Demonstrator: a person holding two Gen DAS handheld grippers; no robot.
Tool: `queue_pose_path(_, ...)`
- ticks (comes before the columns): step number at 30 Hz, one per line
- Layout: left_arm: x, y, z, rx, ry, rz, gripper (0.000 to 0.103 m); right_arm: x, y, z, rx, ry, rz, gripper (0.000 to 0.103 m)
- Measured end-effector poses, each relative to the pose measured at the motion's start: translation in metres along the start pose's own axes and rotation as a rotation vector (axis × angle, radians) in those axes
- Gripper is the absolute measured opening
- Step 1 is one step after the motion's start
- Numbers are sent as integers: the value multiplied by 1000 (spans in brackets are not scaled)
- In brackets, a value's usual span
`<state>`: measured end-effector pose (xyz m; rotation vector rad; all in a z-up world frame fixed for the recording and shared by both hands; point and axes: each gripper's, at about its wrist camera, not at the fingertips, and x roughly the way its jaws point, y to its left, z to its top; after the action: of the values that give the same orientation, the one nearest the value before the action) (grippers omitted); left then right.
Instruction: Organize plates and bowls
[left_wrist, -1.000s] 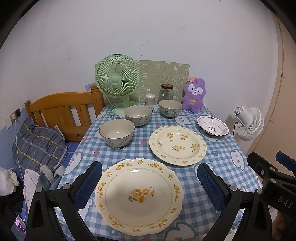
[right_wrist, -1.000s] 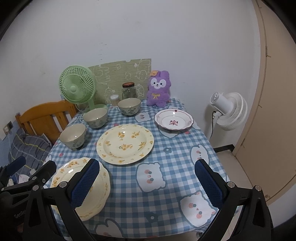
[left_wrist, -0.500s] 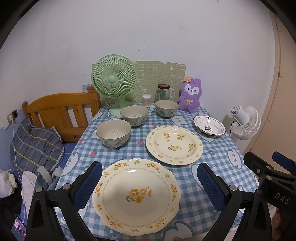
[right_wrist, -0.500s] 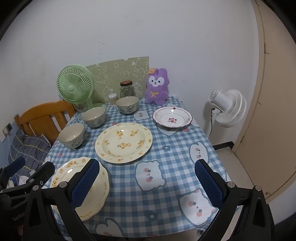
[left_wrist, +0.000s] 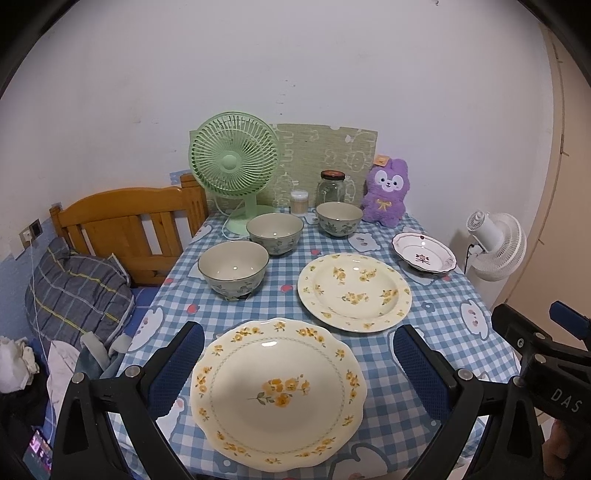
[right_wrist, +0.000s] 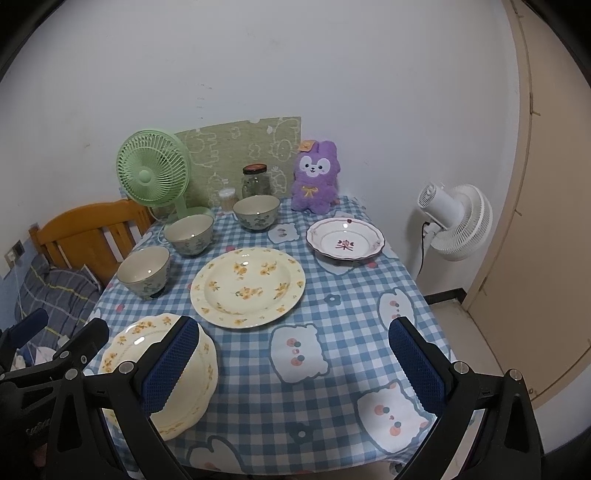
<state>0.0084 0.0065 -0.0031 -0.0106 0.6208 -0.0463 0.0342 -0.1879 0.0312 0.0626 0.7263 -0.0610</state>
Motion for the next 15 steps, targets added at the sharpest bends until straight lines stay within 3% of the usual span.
queue_pose_path(15,-1,5,6,-15,5,25,97,9,11,10,-12,27,65,100)
